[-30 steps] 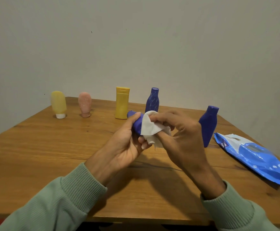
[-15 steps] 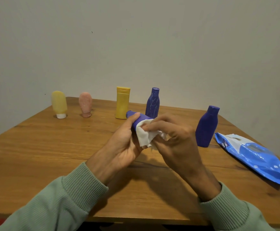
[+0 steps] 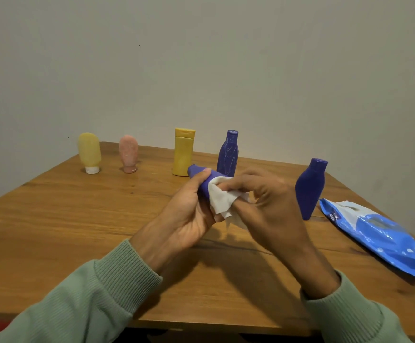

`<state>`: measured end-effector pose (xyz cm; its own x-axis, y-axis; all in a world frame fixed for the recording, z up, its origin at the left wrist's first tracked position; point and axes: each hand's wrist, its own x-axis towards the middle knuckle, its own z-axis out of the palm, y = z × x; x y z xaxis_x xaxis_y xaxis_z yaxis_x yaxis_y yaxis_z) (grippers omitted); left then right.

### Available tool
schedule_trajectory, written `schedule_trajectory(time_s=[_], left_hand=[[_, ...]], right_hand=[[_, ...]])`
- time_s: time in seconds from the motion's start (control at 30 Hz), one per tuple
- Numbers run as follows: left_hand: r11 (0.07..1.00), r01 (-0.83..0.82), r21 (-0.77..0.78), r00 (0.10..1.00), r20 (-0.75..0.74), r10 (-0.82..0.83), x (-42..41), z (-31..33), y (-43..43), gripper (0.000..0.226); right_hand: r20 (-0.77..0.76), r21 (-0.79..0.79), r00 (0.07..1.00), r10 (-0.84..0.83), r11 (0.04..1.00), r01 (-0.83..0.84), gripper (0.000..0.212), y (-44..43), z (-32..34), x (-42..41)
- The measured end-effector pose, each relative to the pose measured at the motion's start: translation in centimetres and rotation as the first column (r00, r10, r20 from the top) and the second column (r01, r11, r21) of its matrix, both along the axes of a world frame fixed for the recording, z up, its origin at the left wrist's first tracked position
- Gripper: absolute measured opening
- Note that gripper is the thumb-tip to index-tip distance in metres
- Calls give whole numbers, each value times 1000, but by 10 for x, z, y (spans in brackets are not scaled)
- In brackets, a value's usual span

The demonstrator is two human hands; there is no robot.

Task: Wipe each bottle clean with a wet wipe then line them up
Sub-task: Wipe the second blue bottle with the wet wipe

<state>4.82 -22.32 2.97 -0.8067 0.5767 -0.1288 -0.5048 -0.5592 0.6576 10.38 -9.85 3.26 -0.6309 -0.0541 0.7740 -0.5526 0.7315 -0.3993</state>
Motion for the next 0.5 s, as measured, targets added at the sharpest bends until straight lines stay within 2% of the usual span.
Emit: schedule_trajectory(time_s=[0.1,0.23,0.33,0.5], left_hand=[[999,-33,-34,998,-62,31,2,0,2,35],[997,-66,-27,995,-80,64,1,5,1,25],[998,-66,-17,994,-86,64,1,5,1,28],[1000,-24,16,997,-67,25,0,1,1,37]], right_hand=[[17,15,992,-125,992,124,23,12,7,0],[-16,-59,974,-224,973,223,23,22,14,1],[-8,-76,978,-209,975,207,24,22,16,1],[2,4,997,-81,997,81,23,4,8,5]])
